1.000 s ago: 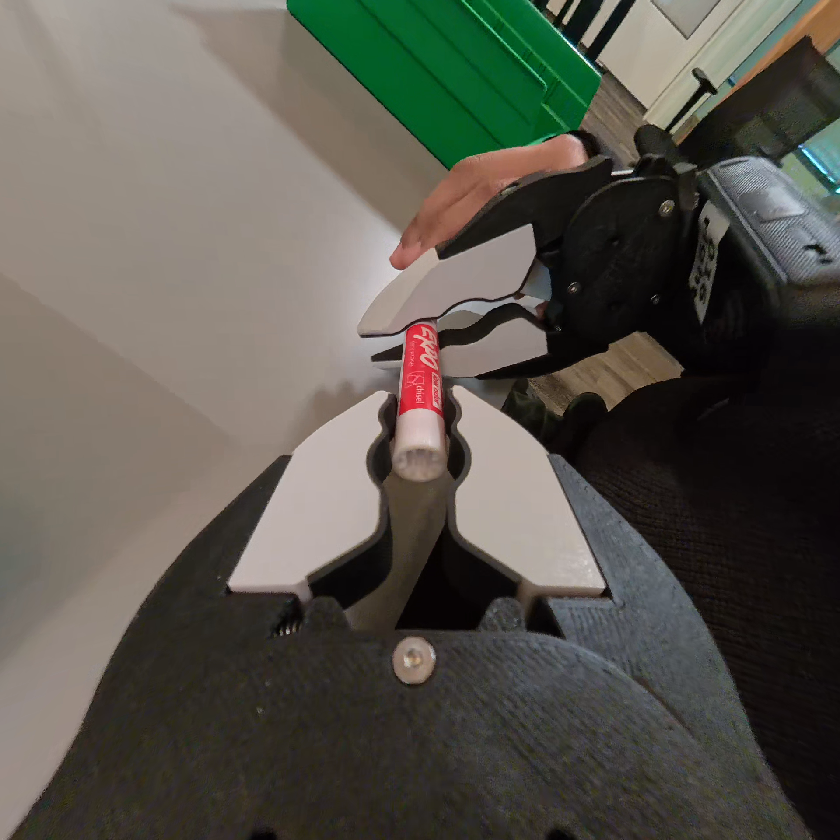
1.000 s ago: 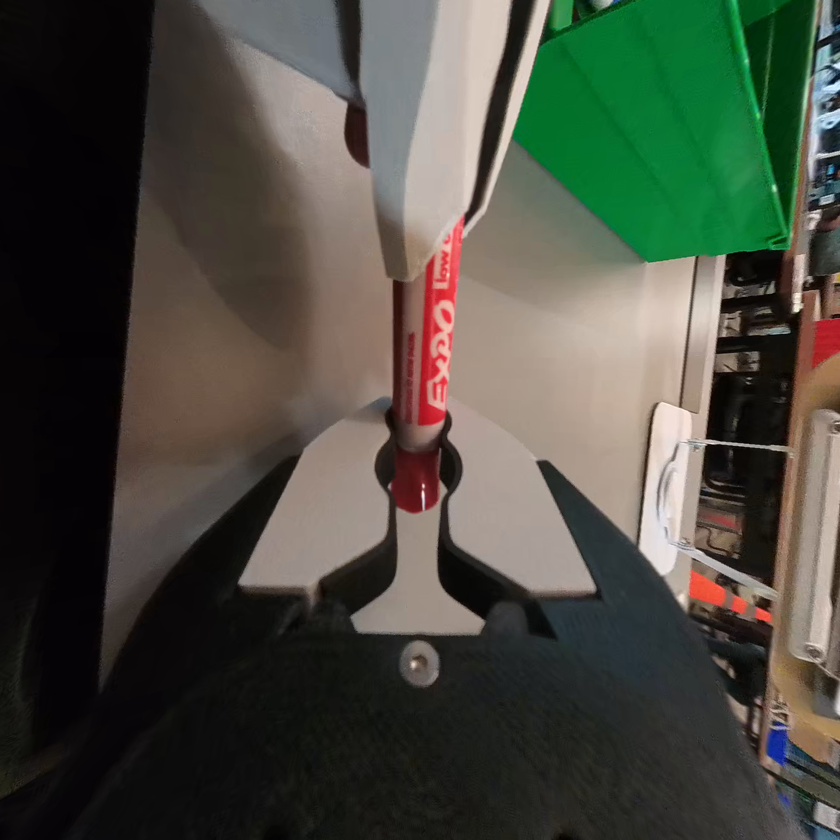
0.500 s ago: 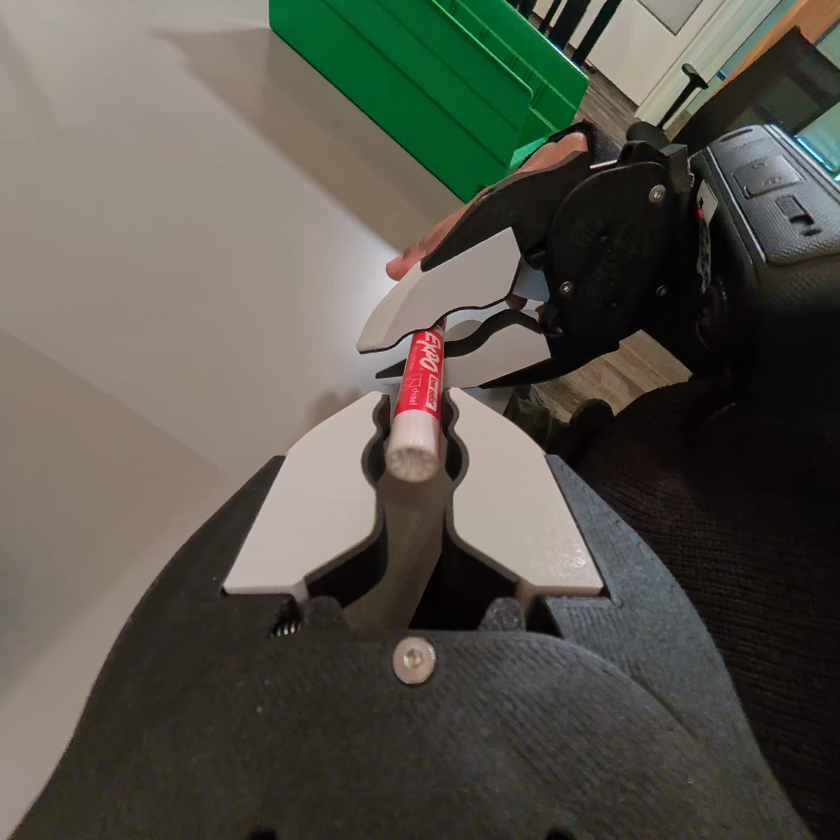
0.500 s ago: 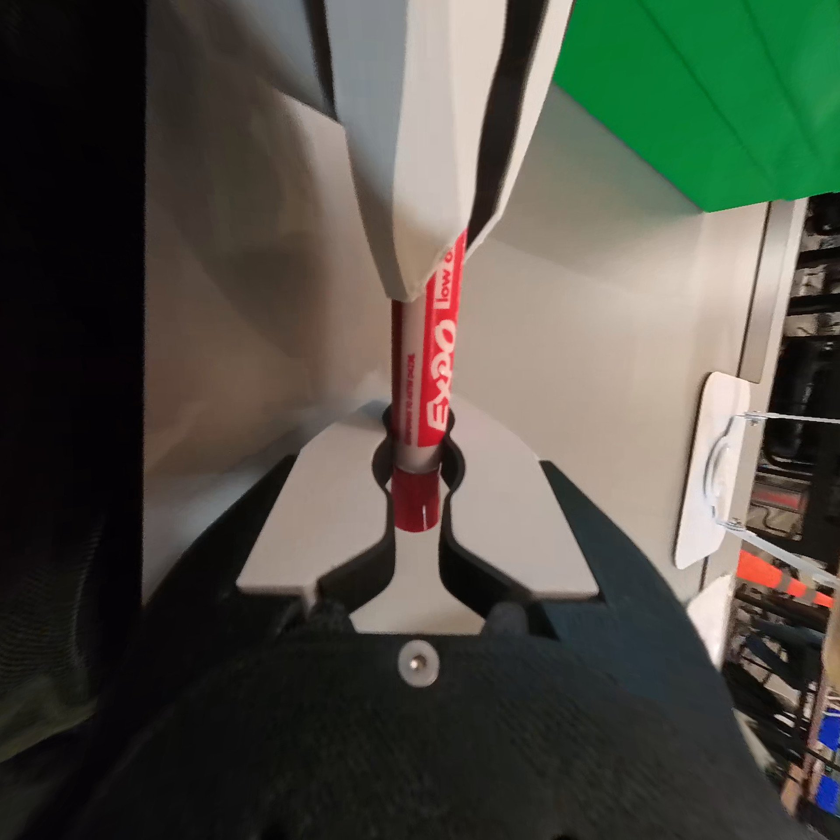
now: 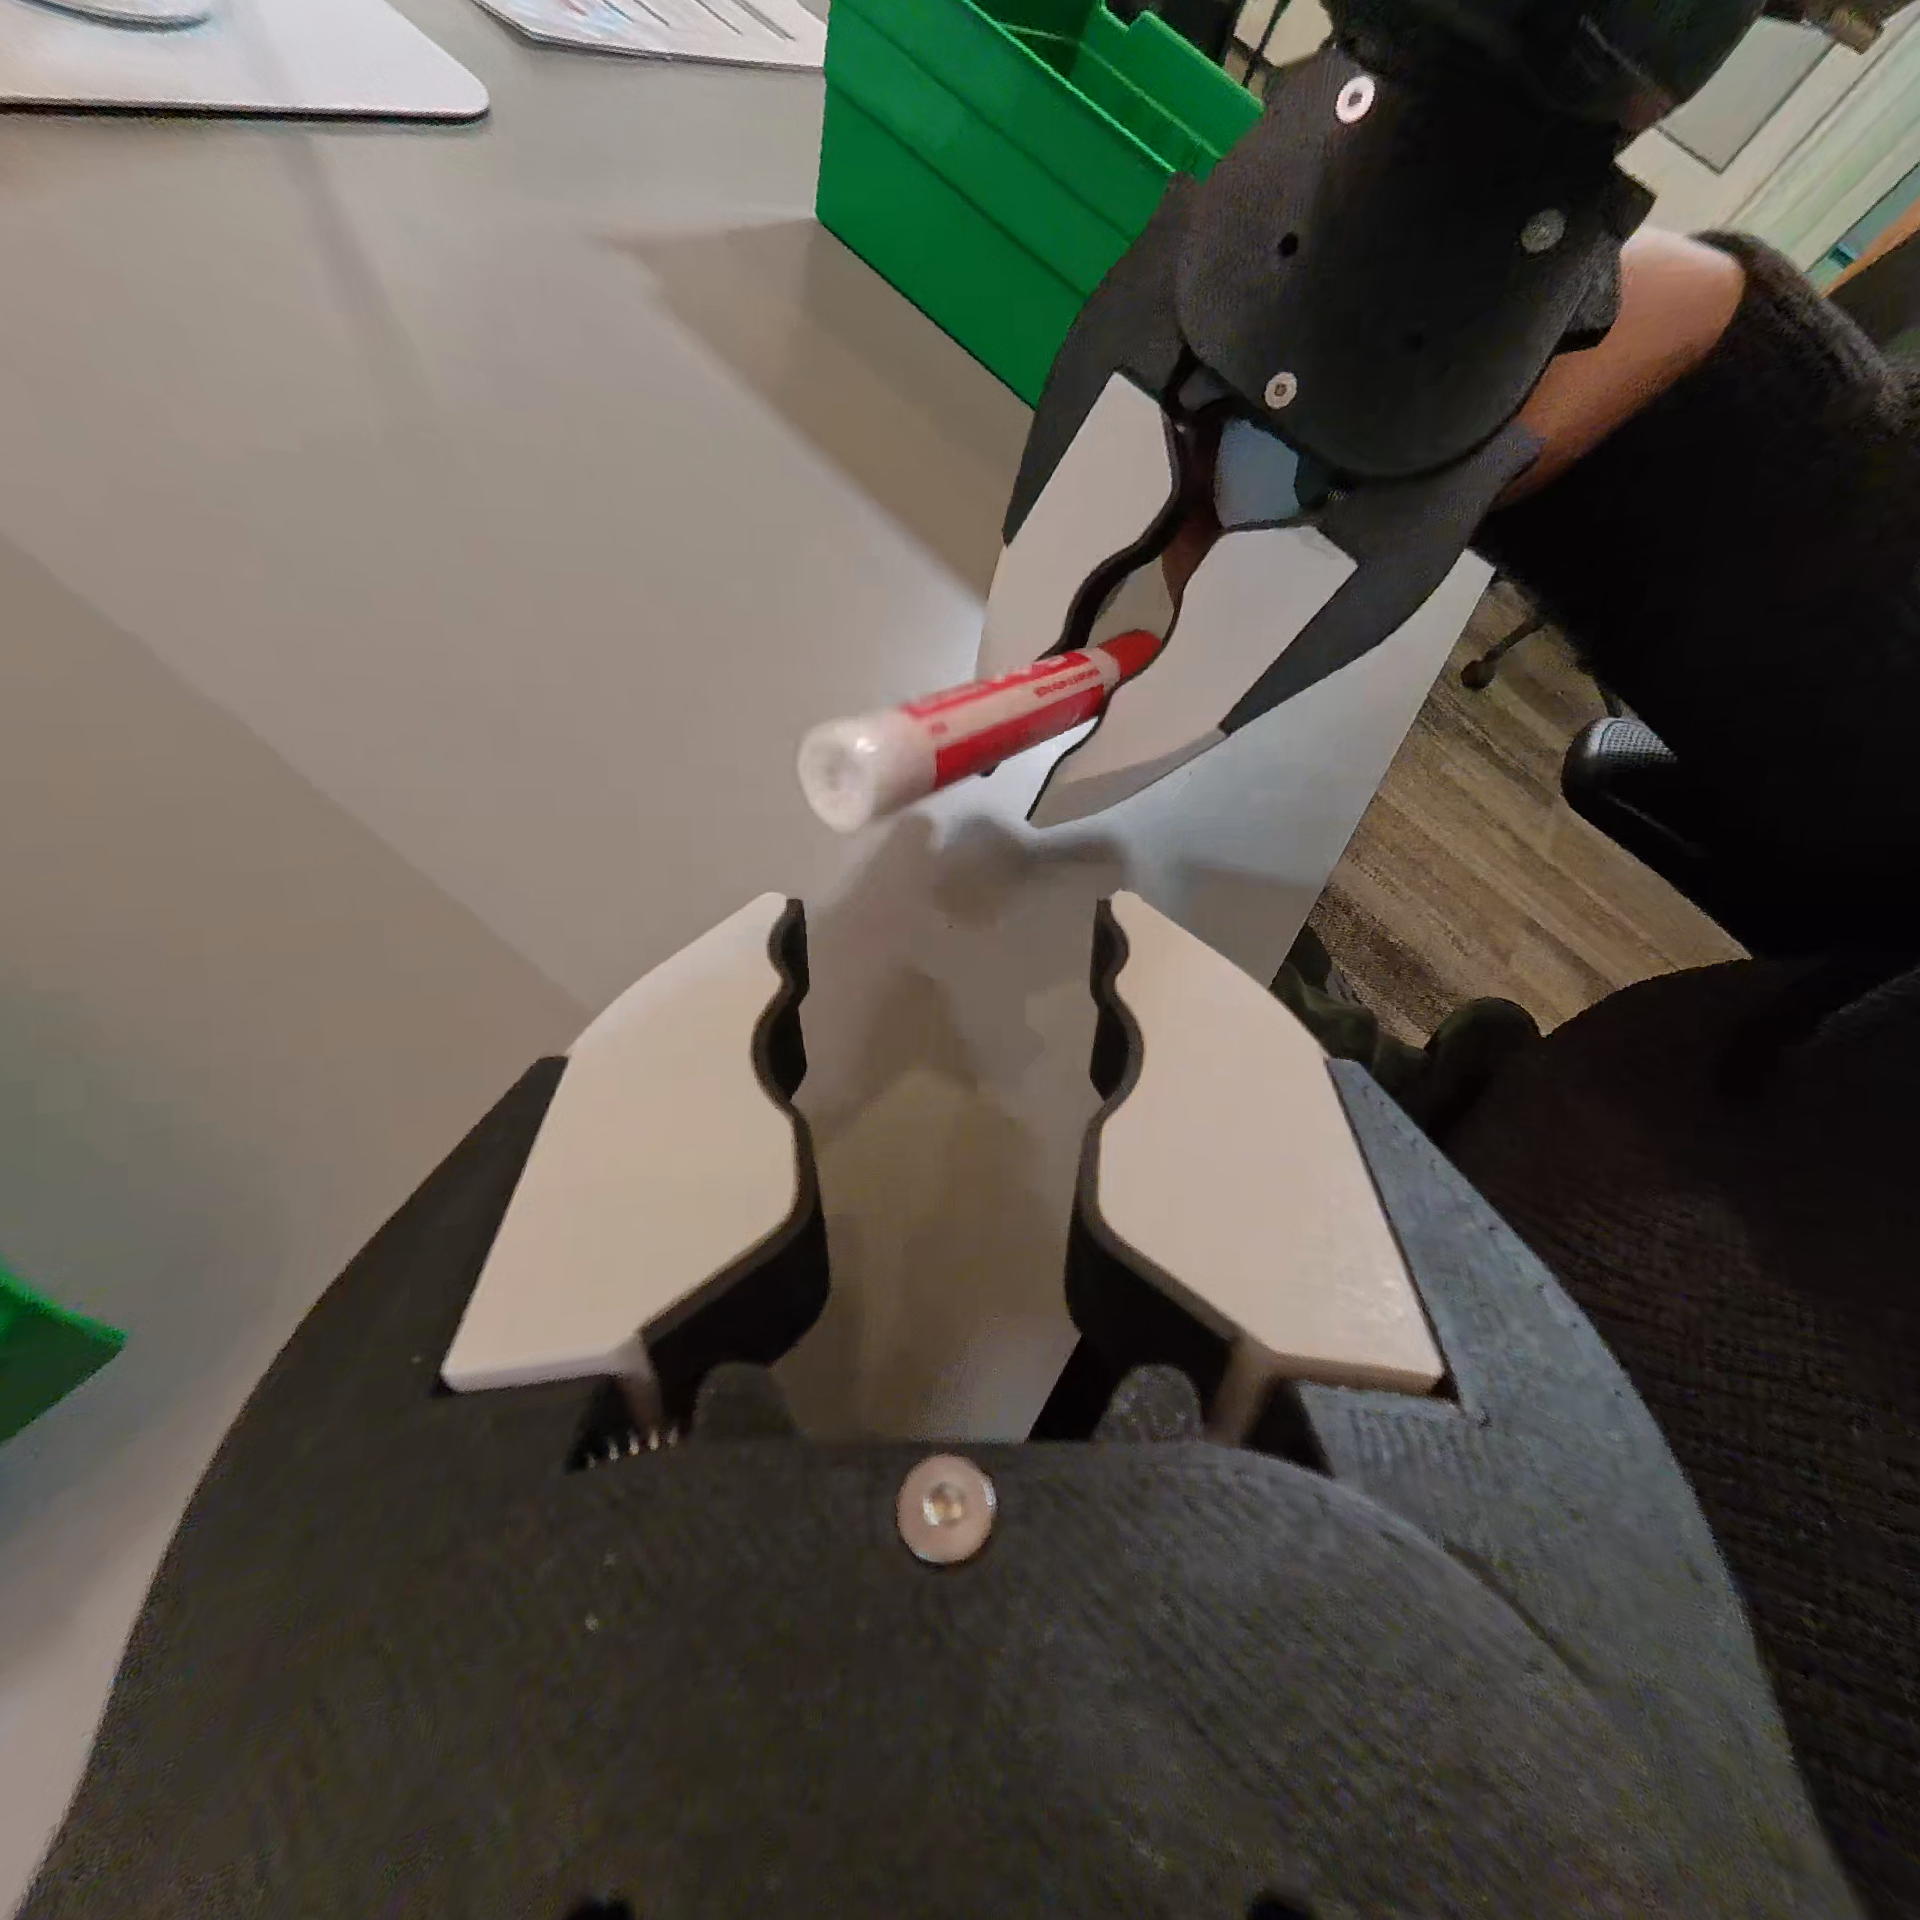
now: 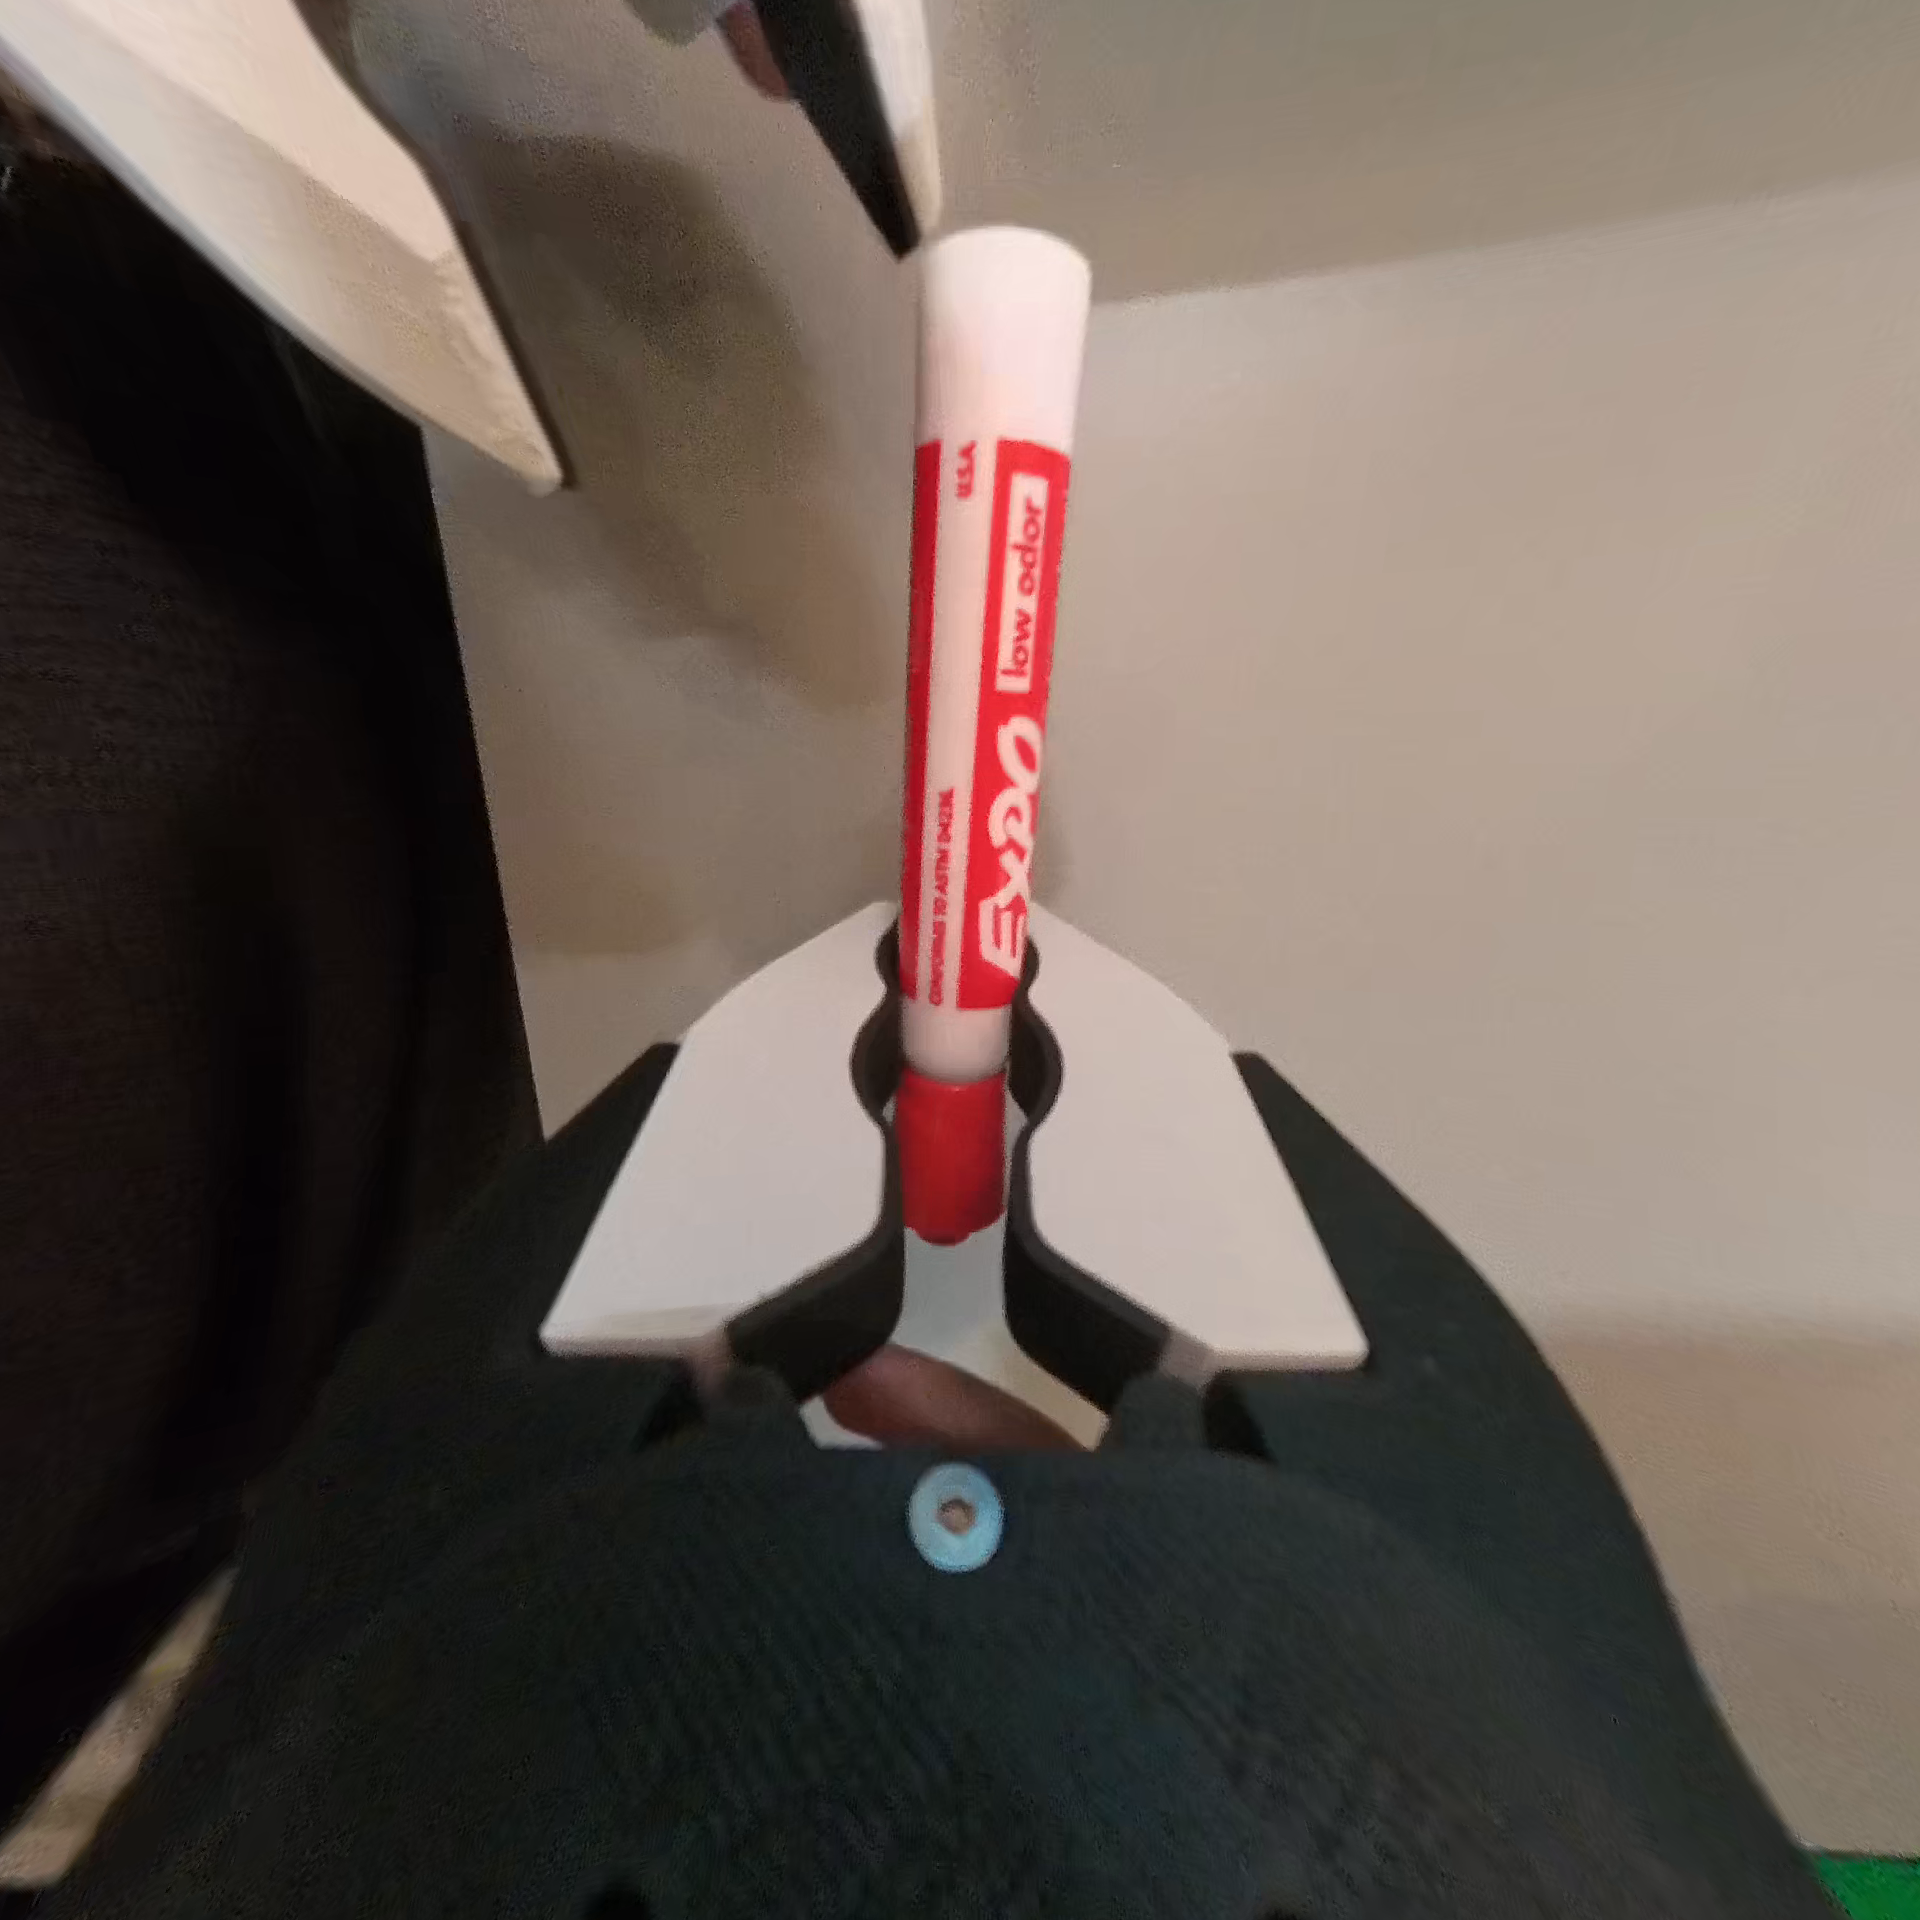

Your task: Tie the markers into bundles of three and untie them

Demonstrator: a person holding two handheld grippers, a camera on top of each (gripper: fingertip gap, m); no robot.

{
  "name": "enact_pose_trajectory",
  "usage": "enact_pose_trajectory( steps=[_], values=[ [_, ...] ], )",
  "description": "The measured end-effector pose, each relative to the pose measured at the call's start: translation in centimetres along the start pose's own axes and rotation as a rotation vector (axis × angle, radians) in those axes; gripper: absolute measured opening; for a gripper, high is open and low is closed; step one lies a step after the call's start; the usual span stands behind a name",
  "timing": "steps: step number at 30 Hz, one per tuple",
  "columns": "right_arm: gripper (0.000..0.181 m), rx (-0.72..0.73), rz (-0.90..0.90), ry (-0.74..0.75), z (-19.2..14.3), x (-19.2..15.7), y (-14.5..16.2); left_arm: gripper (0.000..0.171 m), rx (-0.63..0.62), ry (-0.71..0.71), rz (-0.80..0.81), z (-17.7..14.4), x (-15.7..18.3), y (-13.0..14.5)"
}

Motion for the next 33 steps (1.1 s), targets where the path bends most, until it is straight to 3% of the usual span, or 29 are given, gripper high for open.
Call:
enact_pose_trajectory(
  steps=[6, 9, 13, 19, 26, 33],
  values=[
    [0.016, -0.129, -0.102, -0.133, -1.0, 0.0, -2.1, 0.060, -0.012, 0.003, 0.021, 0.8, 0.2, -0.4],
    [0.016, -0.082, -0.094, -0.126, -1.2, 0.6, -3.0, 0.061, -0.056, 0.027, -0.013, 1.7, 0.0, -0.6],
    [0.016, -0.013, -0.077, -0.065, -1.7, 0.5, -1.6, 0.062, -0.055, 0.075, -0.064, 2.2, 0.0, -1.1],
    [0.016, 0.101, -0.027, -0.071, -2.1, -0.3, 0.6, 0.046, -0.104, 0.238, -0.265, 2.8, -0.5, -1.4],
    [0.016, 0.069, -0.057, -0.066, -1.3, -0.7, 0.8, 0.021, -0.083, 0.401, -0.519, 2.5, -2.0, -1.6],
    [0.015, 0.038, -0.069, -0.039, -0.8, -0.6, 0.6, 0.021, -0.067, 0.378, -0.489, 2.3, -1.8, -1.7]
  ],
)
Point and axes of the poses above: each gripper's, where its closed fingertips meet, z out along the fingers, y out of its underside, x = y × z across the jaws, the point moved 10 cm from there along -z, back along the fingers, and after that the axes turned 15 degrees about -z, right-handed, at the moved point
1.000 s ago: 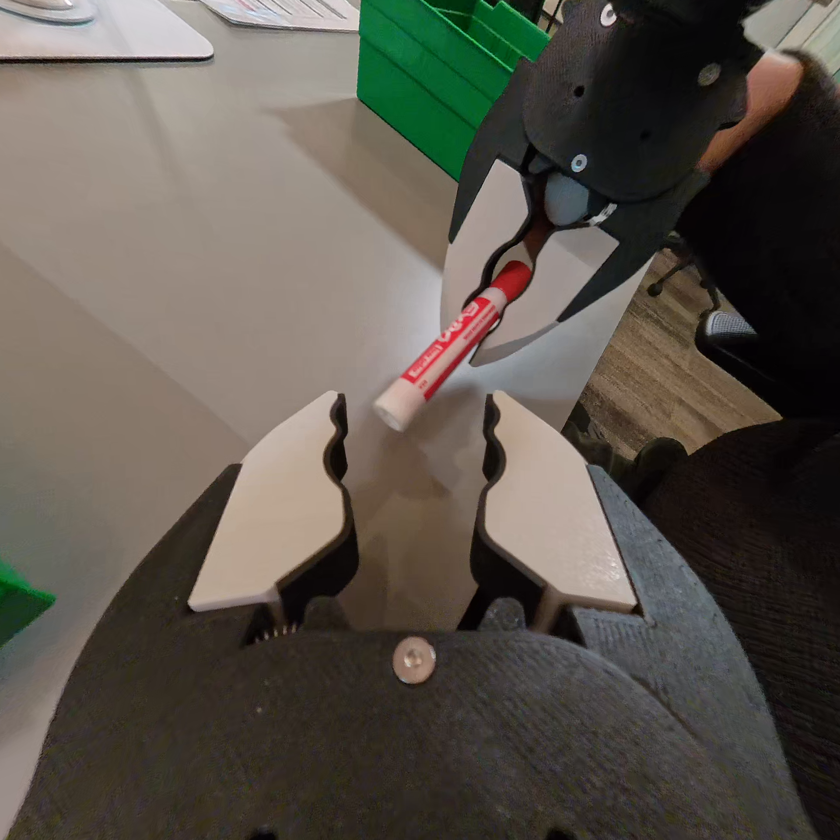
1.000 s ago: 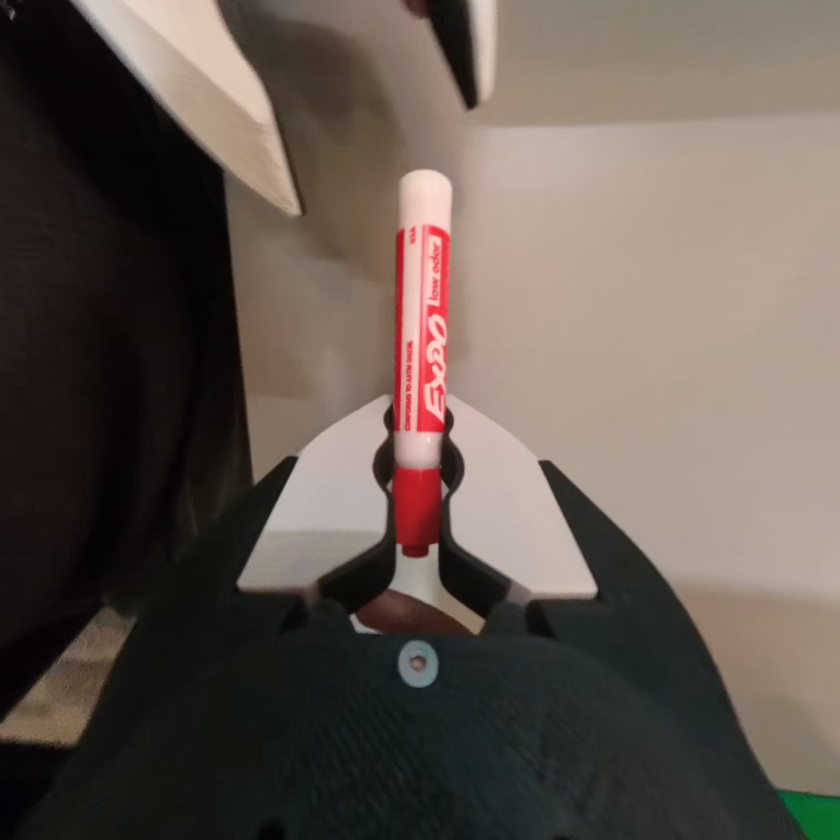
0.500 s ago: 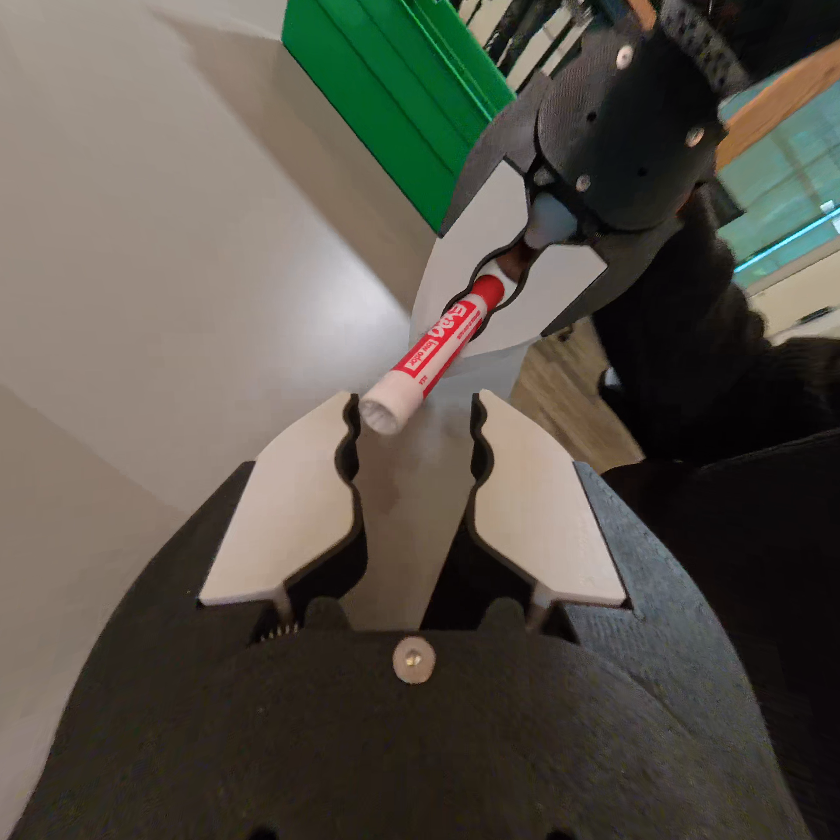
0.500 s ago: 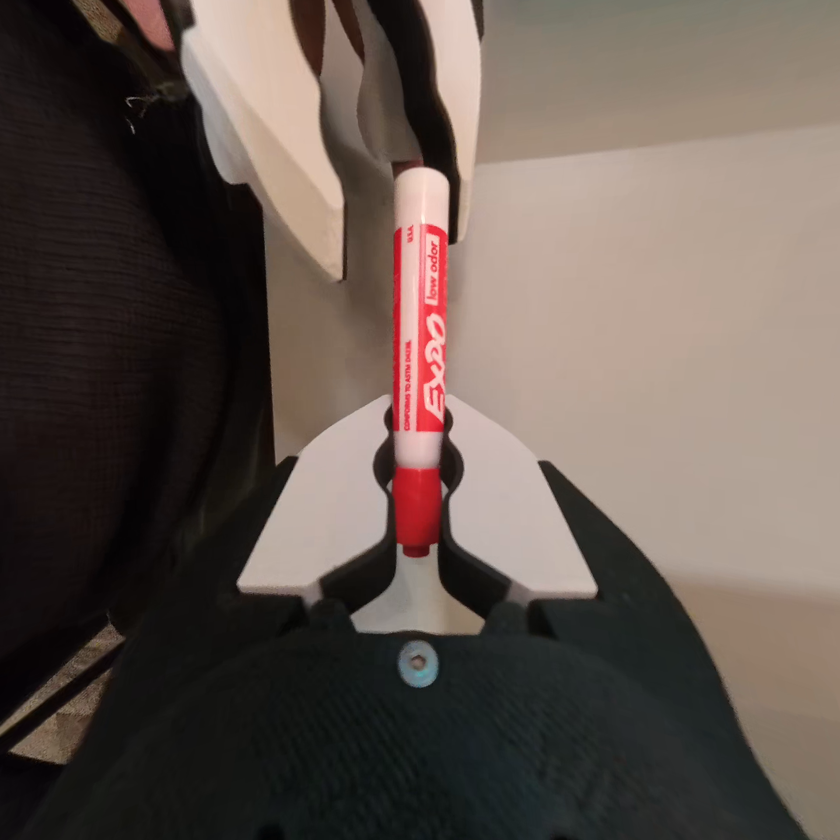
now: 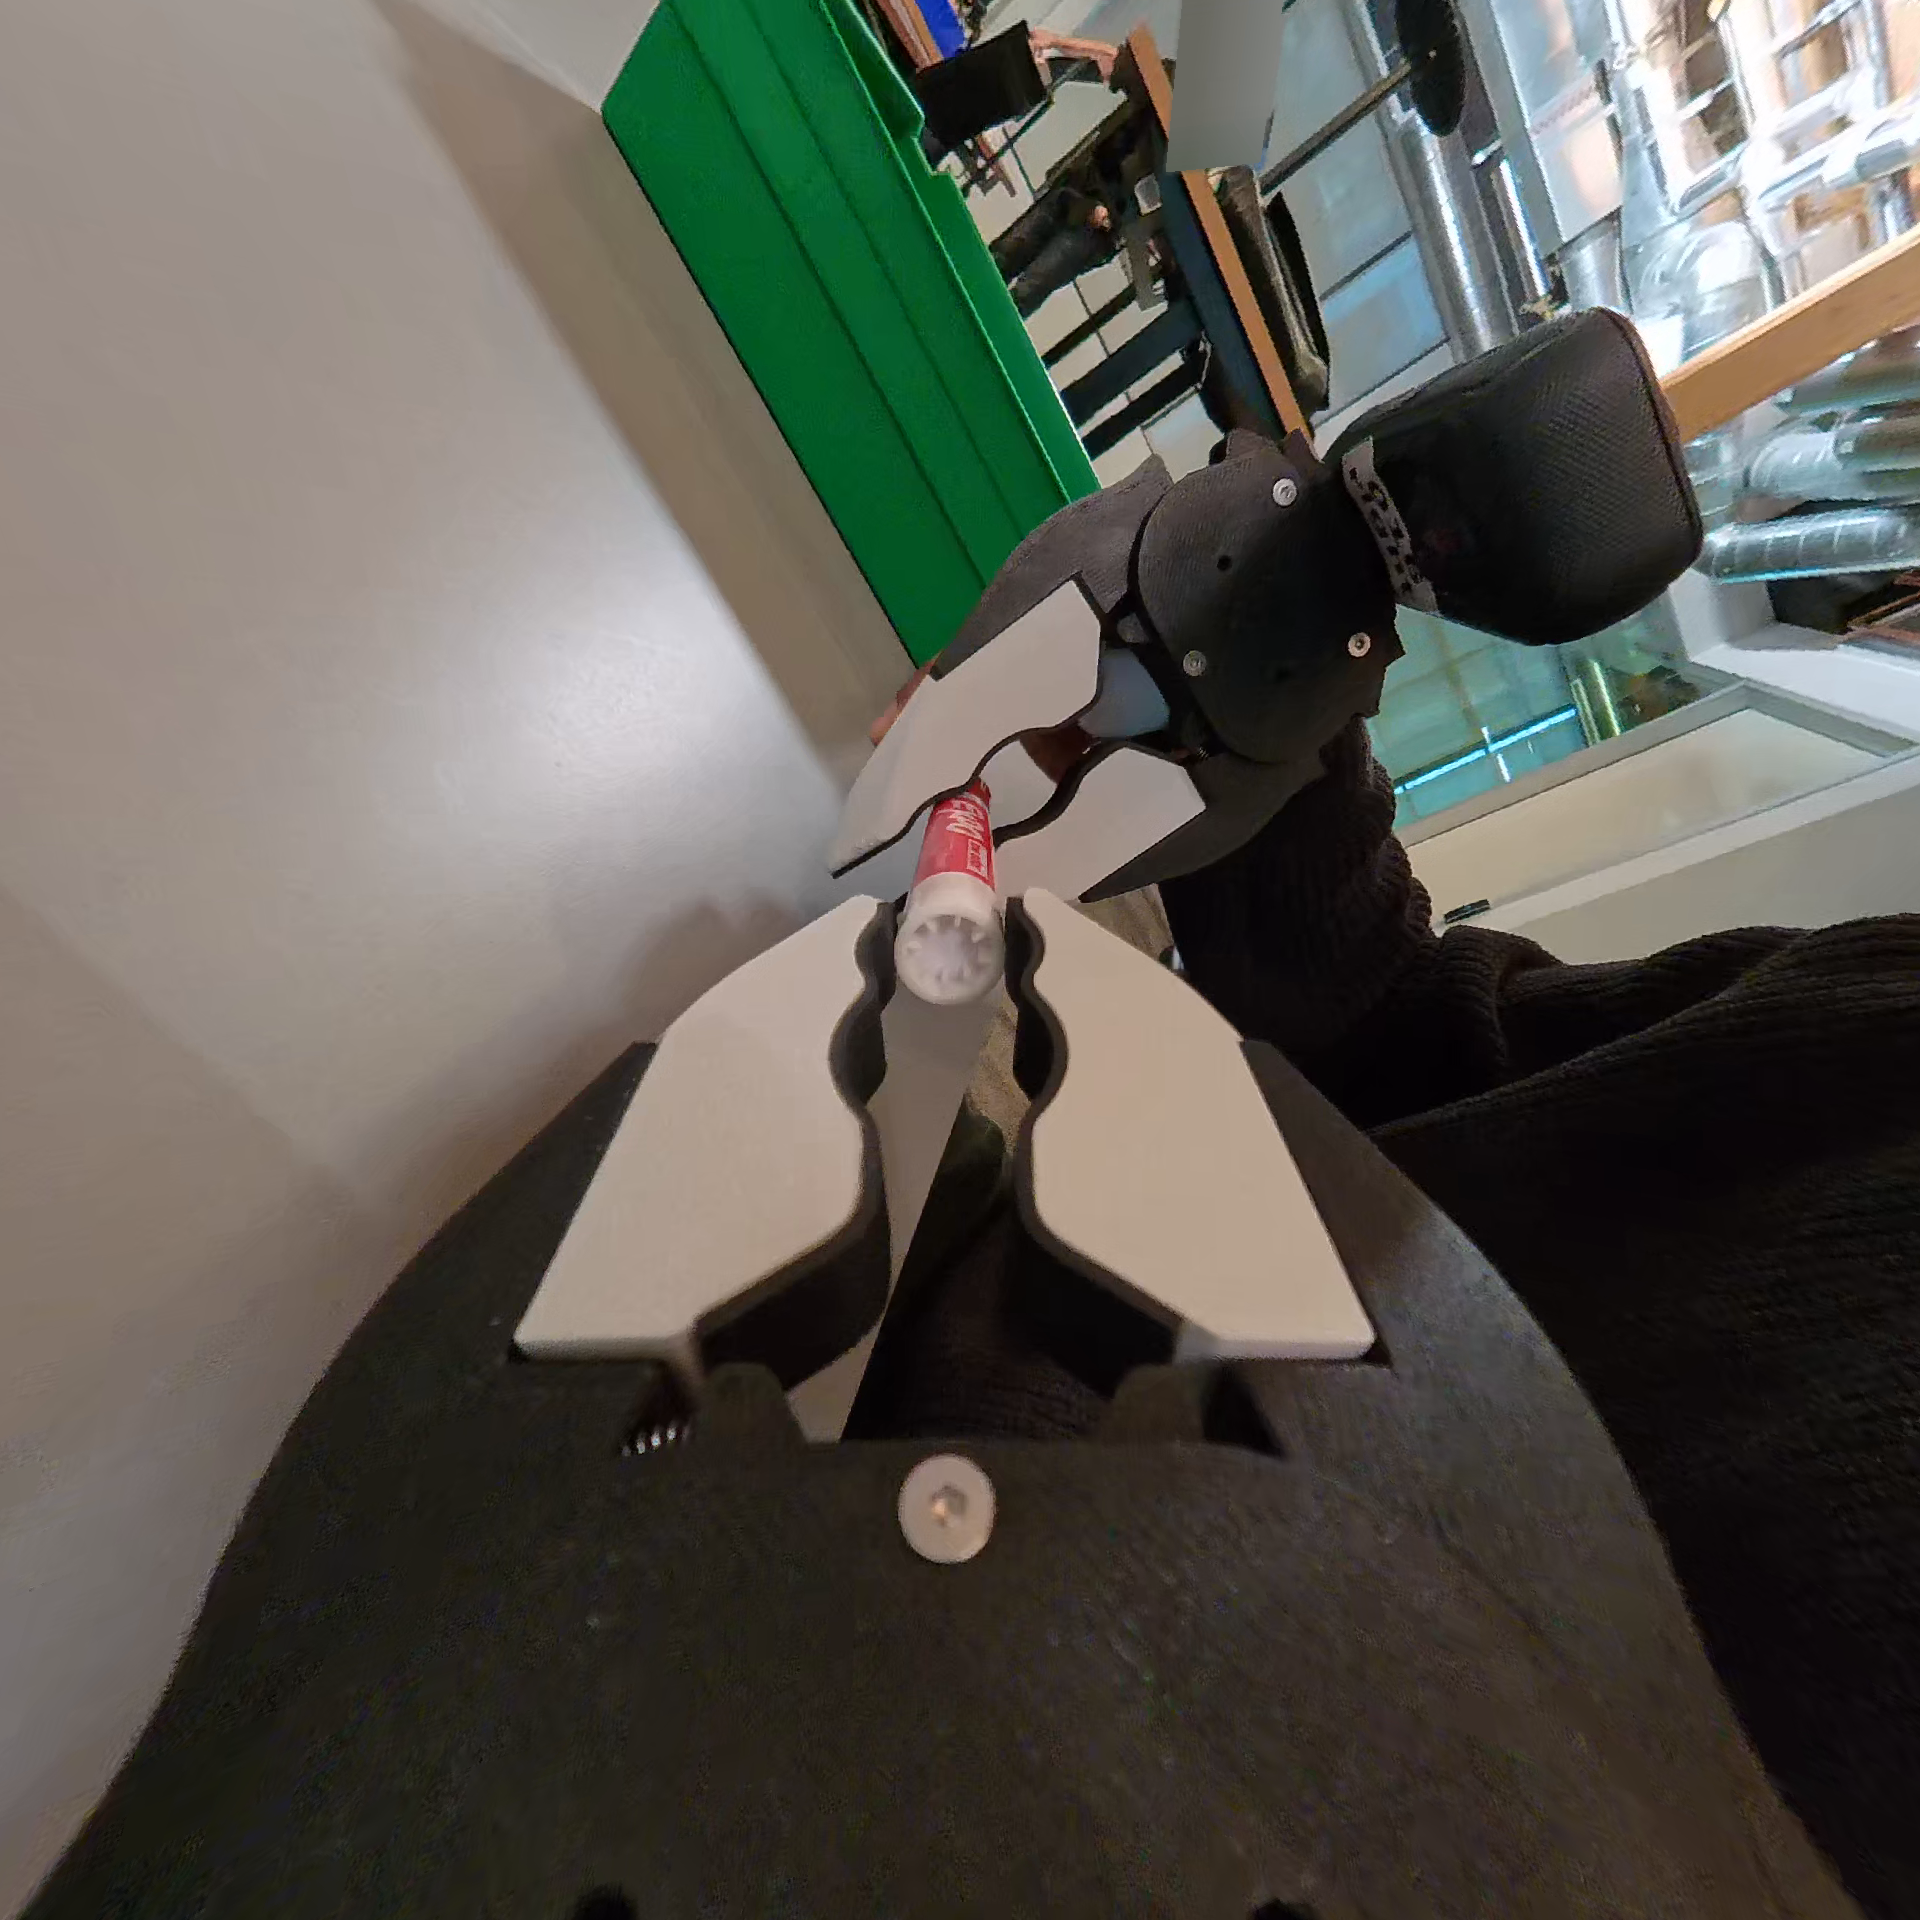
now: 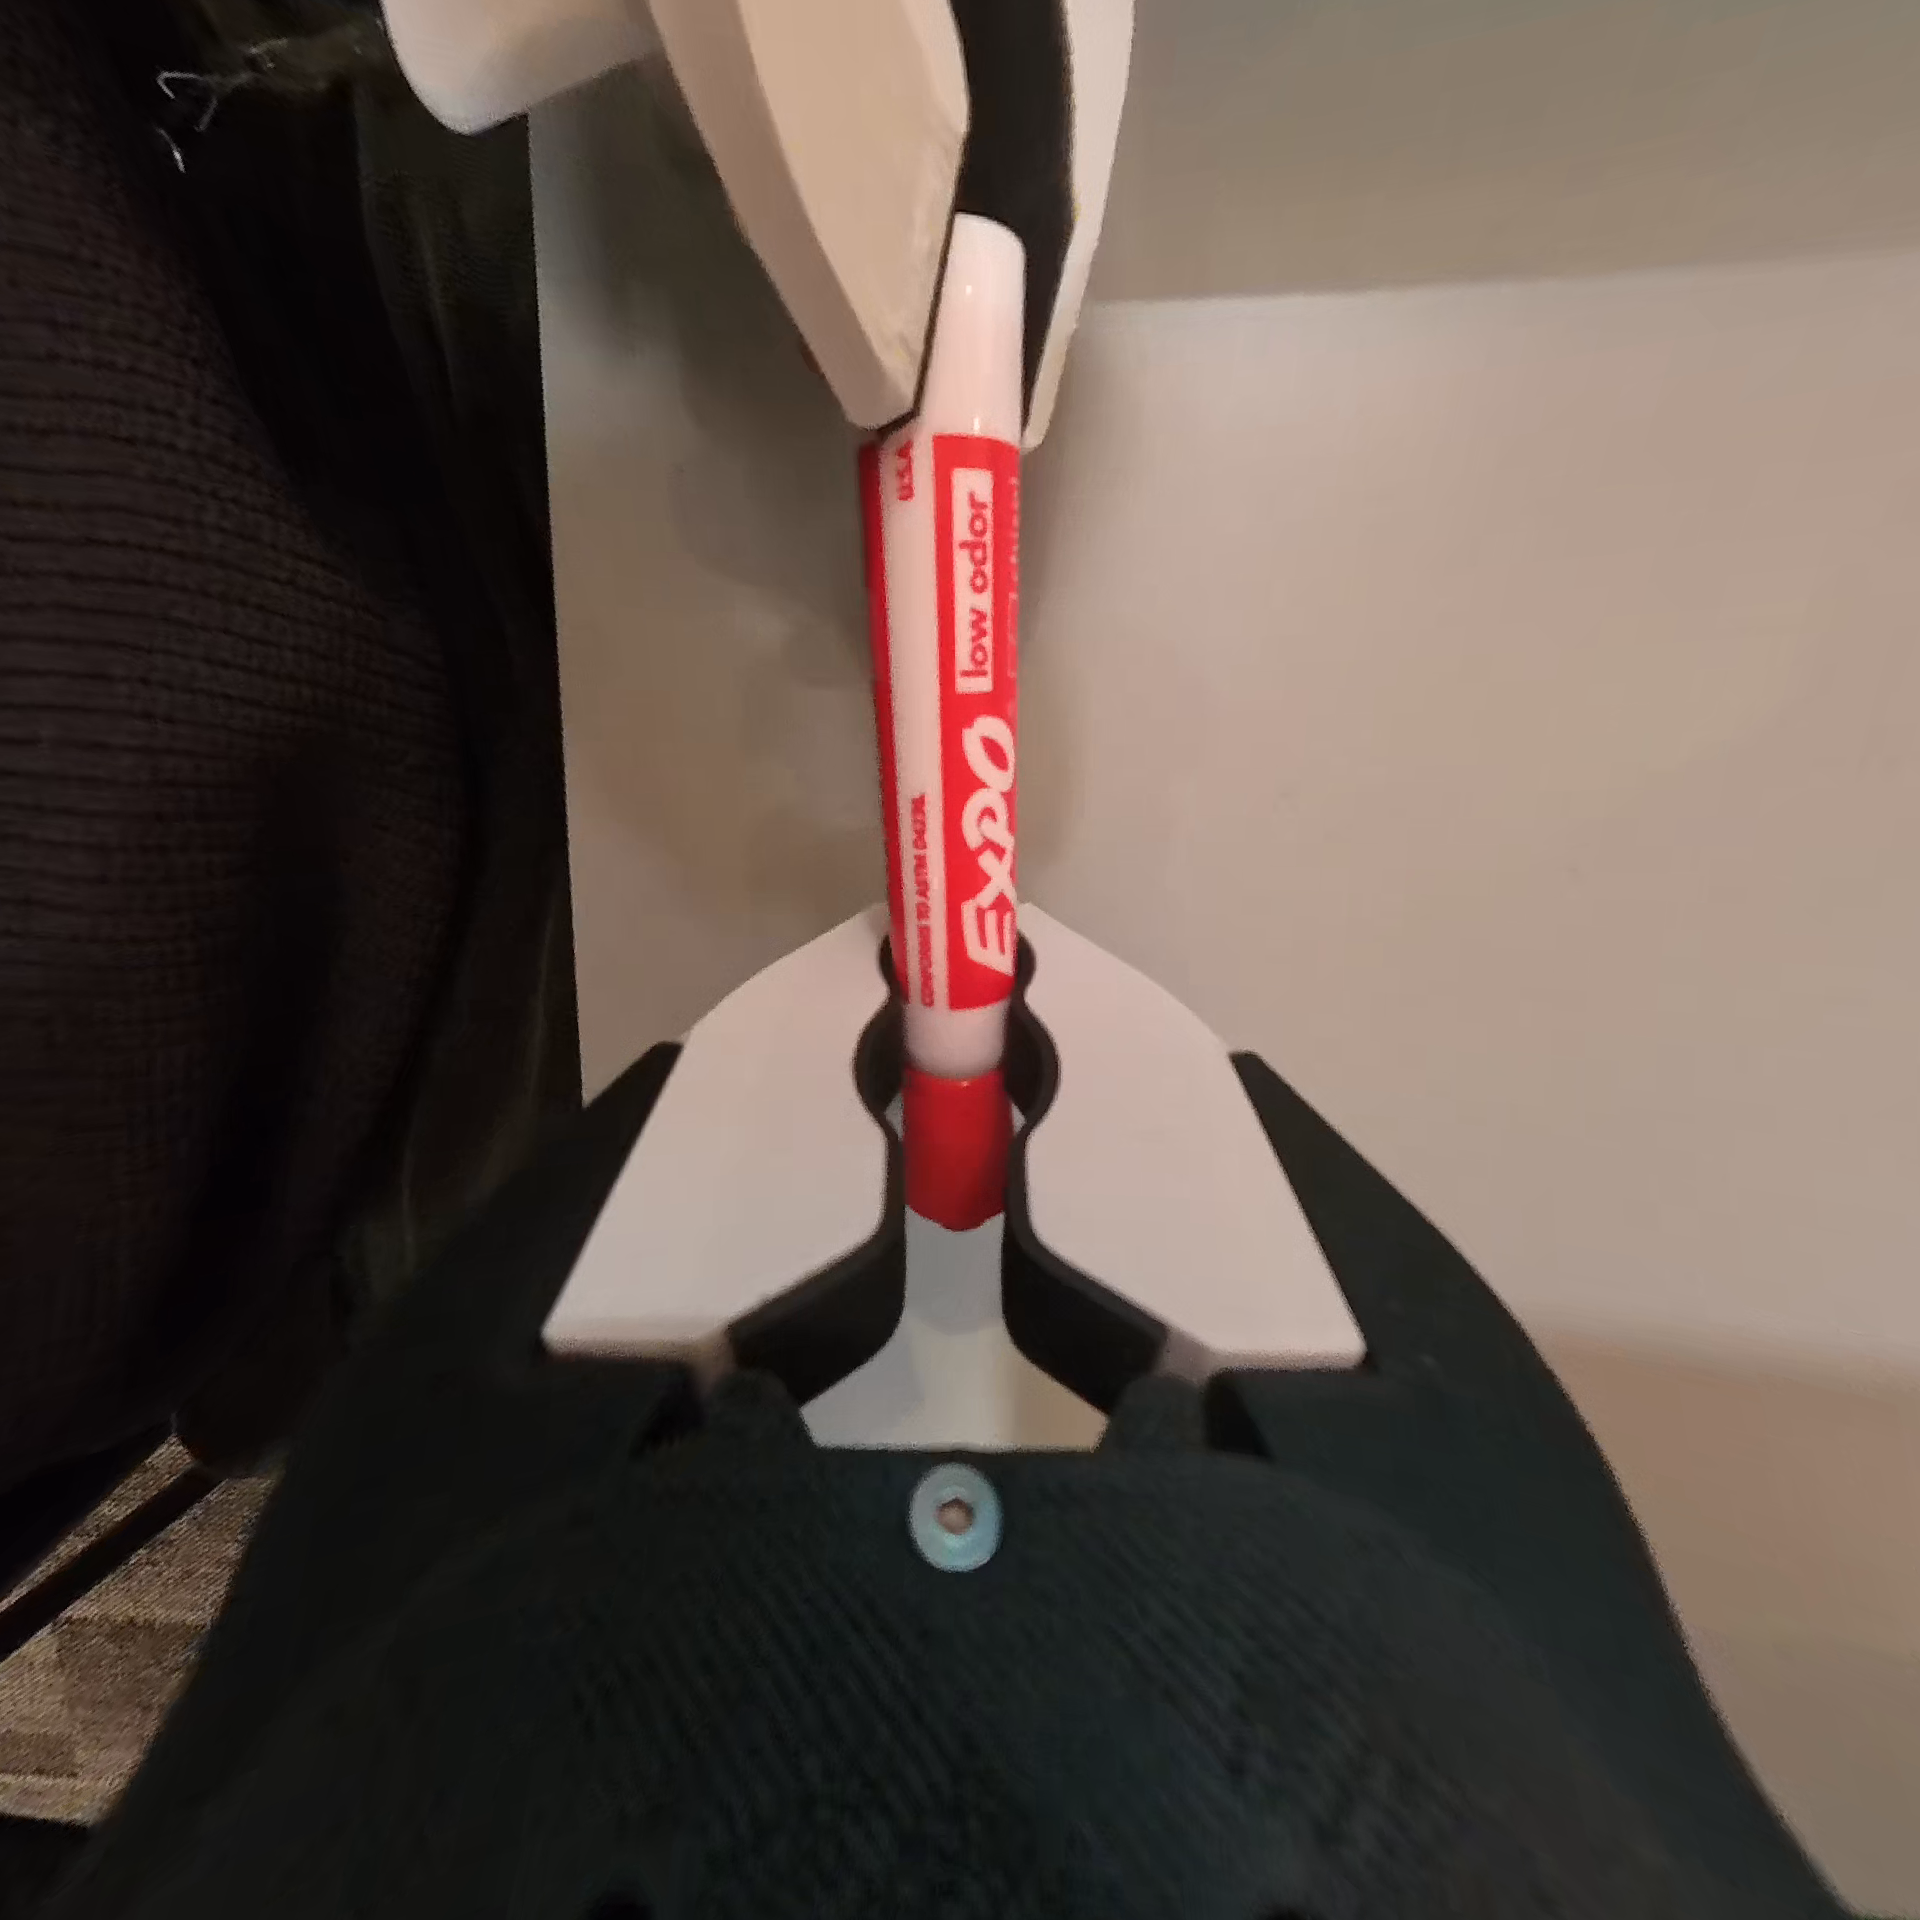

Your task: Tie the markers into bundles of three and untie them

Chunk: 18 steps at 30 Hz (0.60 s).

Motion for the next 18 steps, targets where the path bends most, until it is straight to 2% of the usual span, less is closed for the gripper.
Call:
enact_pose_trajectory(
  steps=[8, 18],
  values=[
    [0.022, -0.035, -0.019, 0.105, 0.13, 0.16, -0.32, 0.020, 0.030, -0.006, -0.020, -0.20, -0.06, -0.12],
    [0.019, -0.047, -0.044, 0.125, 0.37, 0.10, -0.28, 0.020, 0.038, -0.048, 0.014, -0.30, -0.12, -0.17]
  ],
)
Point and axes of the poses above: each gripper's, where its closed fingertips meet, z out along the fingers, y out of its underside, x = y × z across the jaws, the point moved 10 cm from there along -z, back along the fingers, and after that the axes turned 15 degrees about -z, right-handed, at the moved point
